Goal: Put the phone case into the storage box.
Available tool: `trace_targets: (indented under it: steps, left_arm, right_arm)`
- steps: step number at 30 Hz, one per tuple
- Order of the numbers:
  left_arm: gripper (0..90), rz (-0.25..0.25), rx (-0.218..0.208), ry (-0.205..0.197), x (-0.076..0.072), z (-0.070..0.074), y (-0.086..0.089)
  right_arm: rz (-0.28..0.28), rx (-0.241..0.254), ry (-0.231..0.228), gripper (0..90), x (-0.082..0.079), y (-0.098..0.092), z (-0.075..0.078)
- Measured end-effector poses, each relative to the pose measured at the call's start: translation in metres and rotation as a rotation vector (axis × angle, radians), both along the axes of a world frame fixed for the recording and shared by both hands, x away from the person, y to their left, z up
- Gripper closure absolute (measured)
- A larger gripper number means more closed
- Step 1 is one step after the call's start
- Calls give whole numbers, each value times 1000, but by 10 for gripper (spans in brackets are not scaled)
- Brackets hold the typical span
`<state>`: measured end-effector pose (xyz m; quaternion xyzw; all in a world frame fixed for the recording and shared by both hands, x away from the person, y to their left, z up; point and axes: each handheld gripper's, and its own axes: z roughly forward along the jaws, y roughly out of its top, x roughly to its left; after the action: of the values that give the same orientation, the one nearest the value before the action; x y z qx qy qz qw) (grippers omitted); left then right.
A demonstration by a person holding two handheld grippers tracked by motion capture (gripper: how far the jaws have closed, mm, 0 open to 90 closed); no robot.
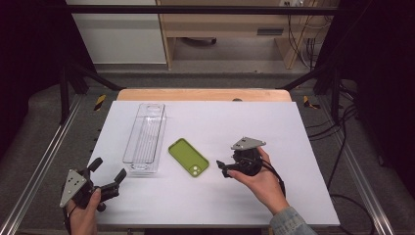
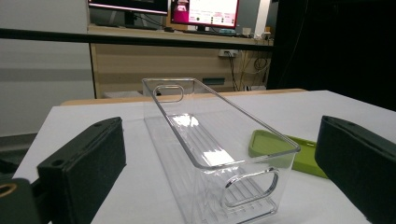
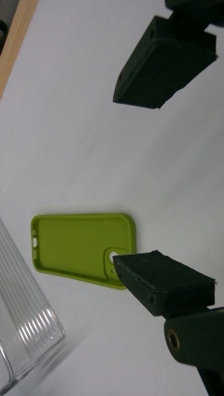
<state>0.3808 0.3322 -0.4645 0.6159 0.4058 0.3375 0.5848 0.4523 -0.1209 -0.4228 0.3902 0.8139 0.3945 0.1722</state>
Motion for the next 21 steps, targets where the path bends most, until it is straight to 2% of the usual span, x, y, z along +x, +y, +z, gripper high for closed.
trace_targets:
  steps: [12,21]
  left_arm:
    - [13,-12,13,1,0,0,-2]
    - [13,-12,9,-2,0,0,-2]
  right_arm:
    - [44,-32,62,207,13,23,-9]
    - [48,-28,93,248,24,34,-11]
